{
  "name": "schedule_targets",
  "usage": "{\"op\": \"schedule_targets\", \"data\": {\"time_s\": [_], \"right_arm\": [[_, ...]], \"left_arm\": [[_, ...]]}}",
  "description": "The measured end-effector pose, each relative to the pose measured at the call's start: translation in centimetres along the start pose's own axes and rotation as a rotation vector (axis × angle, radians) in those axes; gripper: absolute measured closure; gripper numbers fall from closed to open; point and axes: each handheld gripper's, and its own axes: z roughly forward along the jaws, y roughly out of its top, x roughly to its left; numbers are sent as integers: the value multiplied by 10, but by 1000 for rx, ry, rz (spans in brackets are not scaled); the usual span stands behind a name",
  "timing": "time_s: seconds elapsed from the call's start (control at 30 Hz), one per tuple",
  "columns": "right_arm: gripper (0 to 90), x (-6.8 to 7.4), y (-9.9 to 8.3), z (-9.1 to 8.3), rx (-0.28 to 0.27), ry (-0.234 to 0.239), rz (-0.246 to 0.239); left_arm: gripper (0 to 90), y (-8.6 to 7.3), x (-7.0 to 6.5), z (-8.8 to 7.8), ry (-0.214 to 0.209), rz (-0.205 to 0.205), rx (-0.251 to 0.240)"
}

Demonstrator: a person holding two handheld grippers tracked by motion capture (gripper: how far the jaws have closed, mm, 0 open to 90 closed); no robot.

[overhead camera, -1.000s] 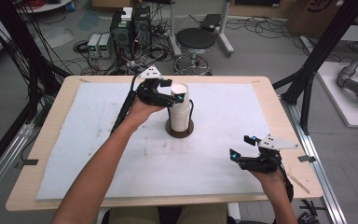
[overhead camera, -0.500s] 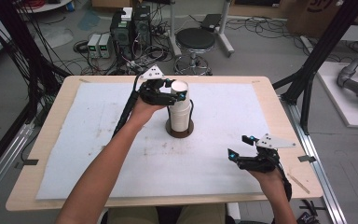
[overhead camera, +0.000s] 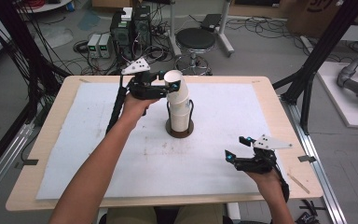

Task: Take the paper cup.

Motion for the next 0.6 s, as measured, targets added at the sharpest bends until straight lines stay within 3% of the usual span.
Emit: {"op": "schedule_targets", "data": {"time_s": [0.07, 0.23, 0.43, 0.53, 0.6], "right_arm": [[193, 1, 1, 1, -1, 0, -4], [193, 2, 1, 1, -2, 2, -6], [193, 1, 0, 0, 1, -1, 3], [193, 1, 1, 0, -1, -3, 4], [193, 1, 2, 0, -1, 1, 6]], "left_arm": [[370, 7, -1, -5, 1, 5, -10], [370, 25, 1, -22, 15, 1, -92], [370, 26, 6, -51, 44, 25, -74], [370, 19, 6, -74, 58, 37, -62], [370, 16, 7, -79, 59, 32, -63]]}}
